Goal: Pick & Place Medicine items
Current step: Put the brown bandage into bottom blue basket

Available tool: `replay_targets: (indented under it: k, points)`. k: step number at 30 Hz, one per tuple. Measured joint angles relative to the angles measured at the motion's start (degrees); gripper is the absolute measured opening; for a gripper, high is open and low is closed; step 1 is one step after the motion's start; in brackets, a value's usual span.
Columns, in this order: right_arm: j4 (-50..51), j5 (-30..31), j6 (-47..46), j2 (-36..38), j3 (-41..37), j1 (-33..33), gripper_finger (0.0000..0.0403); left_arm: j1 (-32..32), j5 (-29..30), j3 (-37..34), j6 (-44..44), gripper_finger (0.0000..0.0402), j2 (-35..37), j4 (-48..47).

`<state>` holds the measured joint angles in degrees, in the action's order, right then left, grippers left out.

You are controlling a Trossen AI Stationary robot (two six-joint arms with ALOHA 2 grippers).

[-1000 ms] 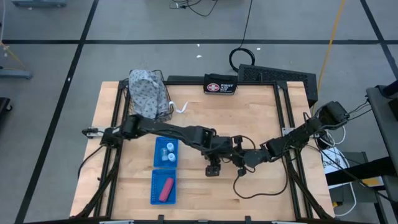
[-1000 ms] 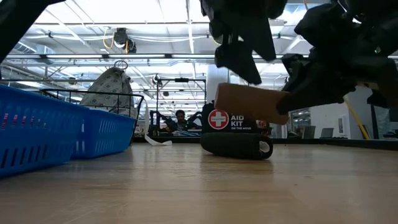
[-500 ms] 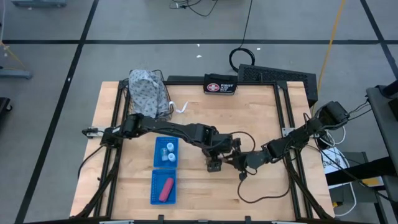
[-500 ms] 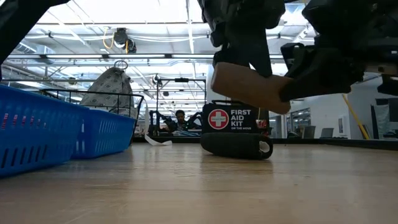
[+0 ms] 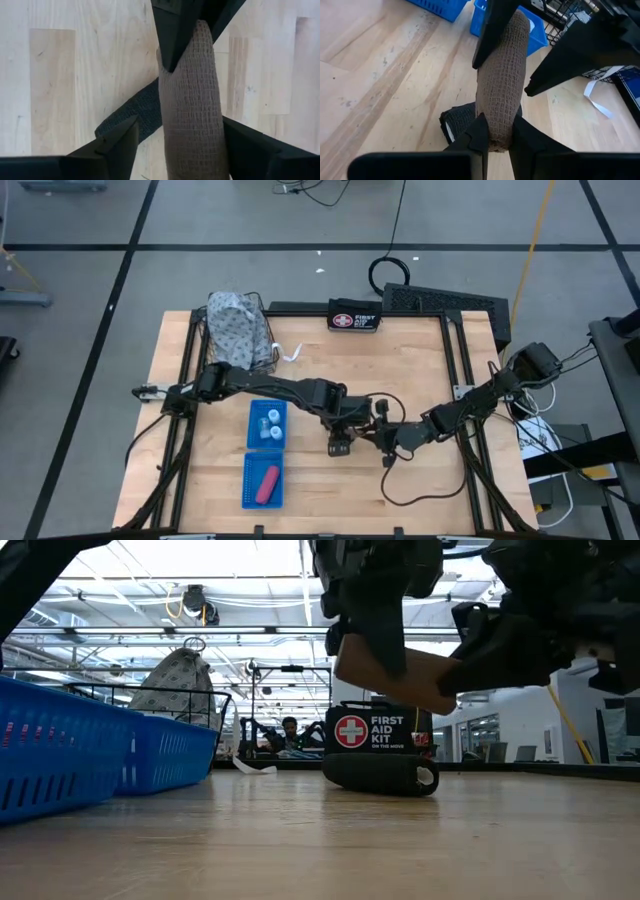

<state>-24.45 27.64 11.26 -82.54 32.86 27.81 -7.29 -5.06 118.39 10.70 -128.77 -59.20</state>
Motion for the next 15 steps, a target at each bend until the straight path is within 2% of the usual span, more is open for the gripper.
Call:
replay_targets:
  k: [6,13,15]
  points:
    - [0.0,0.1,-2.2,0.0,0.0,0.0,0.004,0.0,-0.1,0.0,-0.9,0.0189,0.0,0.0]
    - [2.1,-0.4,-12.6,0.9,0.0,0.0,0.0093,-0.3,1.4,-0.1,-1.6,0.0051,0.5,2.2]
    - [3.5,-0.4,-15.3,2.3,0.0,-0.2,0.0109,-0.4,1.5,-0.1,-1.6,0.005,0.9,3.6]
